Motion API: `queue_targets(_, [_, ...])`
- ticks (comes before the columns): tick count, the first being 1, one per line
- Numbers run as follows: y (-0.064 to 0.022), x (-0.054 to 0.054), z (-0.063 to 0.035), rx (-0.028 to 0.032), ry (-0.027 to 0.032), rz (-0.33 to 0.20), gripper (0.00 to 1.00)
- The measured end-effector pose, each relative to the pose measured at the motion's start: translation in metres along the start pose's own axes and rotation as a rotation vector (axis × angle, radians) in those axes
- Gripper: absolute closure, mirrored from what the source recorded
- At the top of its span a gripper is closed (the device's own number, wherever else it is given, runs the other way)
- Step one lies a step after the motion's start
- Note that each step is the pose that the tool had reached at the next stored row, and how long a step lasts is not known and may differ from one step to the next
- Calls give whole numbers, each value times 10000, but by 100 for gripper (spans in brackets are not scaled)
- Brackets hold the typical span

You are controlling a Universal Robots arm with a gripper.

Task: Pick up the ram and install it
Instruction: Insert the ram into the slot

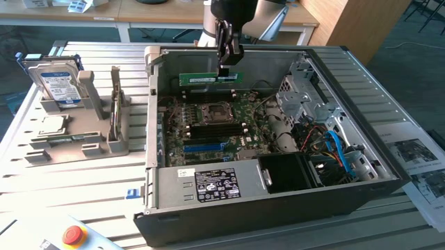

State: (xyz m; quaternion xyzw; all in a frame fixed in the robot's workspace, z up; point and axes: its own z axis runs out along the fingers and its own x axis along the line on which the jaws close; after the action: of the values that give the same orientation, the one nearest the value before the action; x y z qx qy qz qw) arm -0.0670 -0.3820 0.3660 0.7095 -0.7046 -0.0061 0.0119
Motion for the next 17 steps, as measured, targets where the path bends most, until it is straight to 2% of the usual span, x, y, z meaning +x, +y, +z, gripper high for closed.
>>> queue_targets(3, [-10, 0, 0, 1, 0, 1, 88])
queue_targets(8, [-96, 2, -3, -15, 1, 0, 88])
queue_targets(13, [-98, 1, 8, -14, -2, -1, 88])
queue_targets(17, [-99, 2, 76, -15, 0, 0, 88])
